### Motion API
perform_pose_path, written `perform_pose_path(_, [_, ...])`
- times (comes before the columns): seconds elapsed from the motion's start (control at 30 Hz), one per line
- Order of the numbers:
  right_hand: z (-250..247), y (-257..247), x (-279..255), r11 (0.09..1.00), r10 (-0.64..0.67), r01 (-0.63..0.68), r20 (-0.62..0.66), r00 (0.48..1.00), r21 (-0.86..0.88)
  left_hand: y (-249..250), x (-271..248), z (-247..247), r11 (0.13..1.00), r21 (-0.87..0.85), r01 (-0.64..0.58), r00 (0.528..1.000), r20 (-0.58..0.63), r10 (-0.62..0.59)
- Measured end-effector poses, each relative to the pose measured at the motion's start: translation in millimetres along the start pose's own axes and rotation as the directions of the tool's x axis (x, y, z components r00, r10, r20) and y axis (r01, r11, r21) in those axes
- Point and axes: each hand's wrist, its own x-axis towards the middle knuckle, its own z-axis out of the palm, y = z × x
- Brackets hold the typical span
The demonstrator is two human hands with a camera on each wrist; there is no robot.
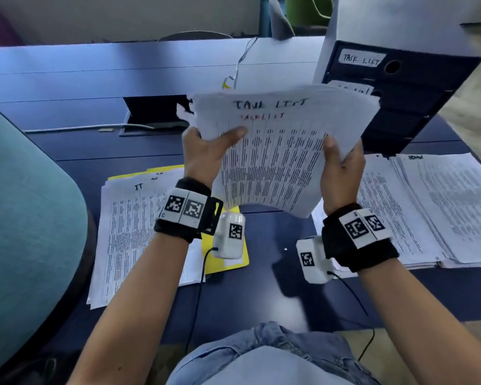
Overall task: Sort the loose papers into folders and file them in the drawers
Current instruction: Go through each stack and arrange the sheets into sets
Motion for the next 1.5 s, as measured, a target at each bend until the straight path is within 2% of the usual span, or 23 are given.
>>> perform_pose_path(0.07, [-2.2, -3.6, 3.3, 1.0, -0.009, 0.011, -0.054, 0.999, 0.025, 8.8, 0.6, 0.6, 1.0, -0.008, -0.018, 1.0, 0.004, 0.018])
perform_pose_path(0.13, [-6.2, 3.0, 1.1, 0.999, -0.01, 0.012, -0.054, 0.998, 0.039, 3.5, -1.9, -5.5, 1.0, 0.004, 0.027, 0.998, 0.053, -0.027])
perform_pose_path(0.23, [-8.3, 24.8, -11.7, 0.994, 0.098, -0.097, 0.02, 0.995, -0.057, -27.3, -10.8, -13.3, 0.975, 0.136, 0.174, 0.963, 0.183, -0.198])
perform_pose_path(0.3, [-10.1, 35.7, -15.4, 0.978, 0.143, -0.13, 0.072, 0.987, -0.163, -41.8, -15.8, -14.1, 0.951, 0.198, 0.235, 0.953, 0.147, -0.266])
perform_pose_path(0.4, [-14.3, 31.6, -5.1, 0.966, 0.102, -0.085, 0.057, 0.993, -0.243, -40.2, -12.2, -10.5, 0.954, 0.218, 0.205, 0.967, 0.108, -0.232])
perform_pose_path(0.47, [-17.4, 30.9, 2.8, 0.957, 0.071, -0.051, 0.059, 0.996, -0.284, -35.6, -9.3, -8.9, 0.941, 0.239, 0.24, 0.955, 0.114, -0.273])
perform_pose_path(0.57, [-18.4, 43.5, 0.2, 0.894, 0.193, -0.134, 0.098, 0.976, -0.427, -55.5, -10.5, -14.0, 0.876, 0.253, 0.41, 0.895, 0.072, -0.44])
perform_pose_path(0.63, [-20.7, 60.3, -7.0, 0.804, 0.29, -0.167, 0.132, 0.948, -0.57, -79.5, -19.2, -18.5, 0.765, 0.353, 0.539, 0.818, -0.003, -0.575])
perform_pose_path(0.7, [-22.4, 74.7, -14.8, 0.713, 0.324, -0.135, 0.153, 0.934, -0.688, -100.9, -29.8, -21.6, 0.643, 0.428, 0.635, 0.73, -0.062, -0.681])
perform_pose_path(0.77, [-23.1, 84.3, -20.0, 0.654, 0.364, -0.112, 0.18, 0.914, -0.748, -115.3, -35.9, -21.8, 0.576, 0.44, 0.689, 0.673, -0.094, -0.734])
perform_pose_path(0.83, [-23.8, 91.9, -22.4, 0.591, 0.427, -0.116, 0.187, 0.885, -0.799, -121.4, -38.0, -18.3, 0.545, 0.451, 0.706, 0.654, -0.121, -0.747])
perform_pose_path(0.93, [-24.1, 99.9, -28.2, 0.515, 0.483, -0.081, 0.211, 0.85, -0.853, -128.1, -35.5, -12.0, 0.554, 0.414, 0.722, 0.66, -0.174, -0.731])
perform_pose_path(1.07, [-25.3, 108.9, -39.8, 0.339, 0.509, 0.143, 0.309, 0.804, -0.93, -136.8, -31.7, -7.6, 0.519, 0.478, 0.709, 0.684, -0.284, -0.672])
perform_pose_path(1.13, [-28.2, 113.8, -43.1, 0.25, 0.549, 0.245, 0.346, 0.761, -0.937, -139.7, -31.6, -5.3, 0.498, 0.502, 0.707, 0.686, -0.315, -0.656])
perform_pose_path(1.23, [-31.4, 114.9, -42.4, 0.182, 0.619, 0.294, 0.342, 0.707, -0.938, -140.4, -32.5, -2.7, 0.497, 0.525, 0.691, 0.7, -0.317, -0.64])
perform_pose_path(1.3, [-29.2, 111.3, -40.6, 0.145, 0.627, 0.305, 0.326, 0.707, -0.941, -135.3, -31.5, -3.0, 0.513, 0.561, 0.65, 0.739, -0.313, -0.596])
perform_pose_path(1.4, [-17.4, 100.1, -38.7, 0.095, 0.601, 0.317, 0.308, 0.738, -0.944, -125.9, -21.5, -16.3, 0.575, 0.573, 0.584, 0.806, -0.323, -0.496])
perform_pose_path(1.43, [-10.4, 95.0, -38.5, 0.107, 0.58, 0.323, 0.323, 0.748, -0.94, -122.2, -16.5, -25.4, 0.602, 0.56, 0.569, 0.821, -0.34, -0.459])
perform_pose_path(1.5, [8.3, 81.7, -40.0, 0.186, 0.528, 0.341, 0.387, 0.756, -0.921, -115.0, -5.3, -51.2, 0.635, 0.554, 0.539, 0.842, -0.386, -0.377])
